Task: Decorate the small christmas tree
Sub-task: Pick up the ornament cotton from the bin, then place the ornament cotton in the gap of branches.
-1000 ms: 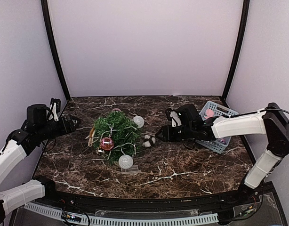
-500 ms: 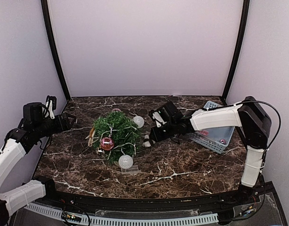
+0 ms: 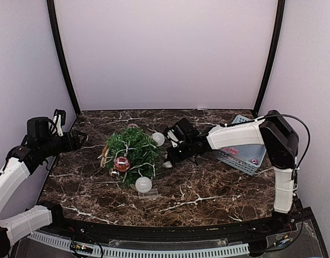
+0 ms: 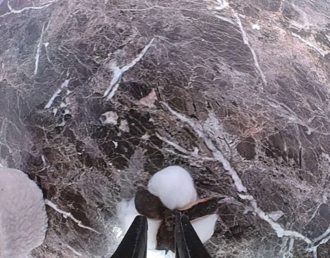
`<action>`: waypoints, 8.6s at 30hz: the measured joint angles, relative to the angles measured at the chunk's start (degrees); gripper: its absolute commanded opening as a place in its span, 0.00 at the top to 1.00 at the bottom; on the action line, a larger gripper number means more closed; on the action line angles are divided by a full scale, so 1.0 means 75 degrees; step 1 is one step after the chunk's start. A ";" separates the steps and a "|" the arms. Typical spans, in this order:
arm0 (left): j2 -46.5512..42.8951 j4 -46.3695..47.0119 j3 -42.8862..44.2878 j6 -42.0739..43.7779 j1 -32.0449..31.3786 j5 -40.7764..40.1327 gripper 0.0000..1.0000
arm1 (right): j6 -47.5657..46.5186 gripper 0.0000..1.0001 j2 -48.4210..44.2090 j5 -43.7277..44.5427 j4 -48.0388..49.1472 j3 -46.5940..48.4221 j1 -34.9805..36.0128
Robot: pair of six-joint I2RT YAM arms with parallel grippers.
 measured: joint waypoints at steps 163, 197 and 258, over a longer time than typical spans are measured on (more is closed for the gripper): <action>-0.0452 0.0315 -0.0017 0.0187 0.0044 0.0157 0.20 | 0.0254 1.00 -0.5281 0.0294 0.2416 -0.2978 0.2824; -0.0452 0.0364 -0.0017 0.0204 0.0044 0.0300 0.20 | -0.0134 1.00 -0.4013 0.0927 0.4395 -0.3037 0.2879; -0.0641 0.0347 -0.0009 0.0297 0.0044 0.0265 0.16 | -0.0417 0.06 -0.7041 0.3139 0.3200 -0.3829 0.2643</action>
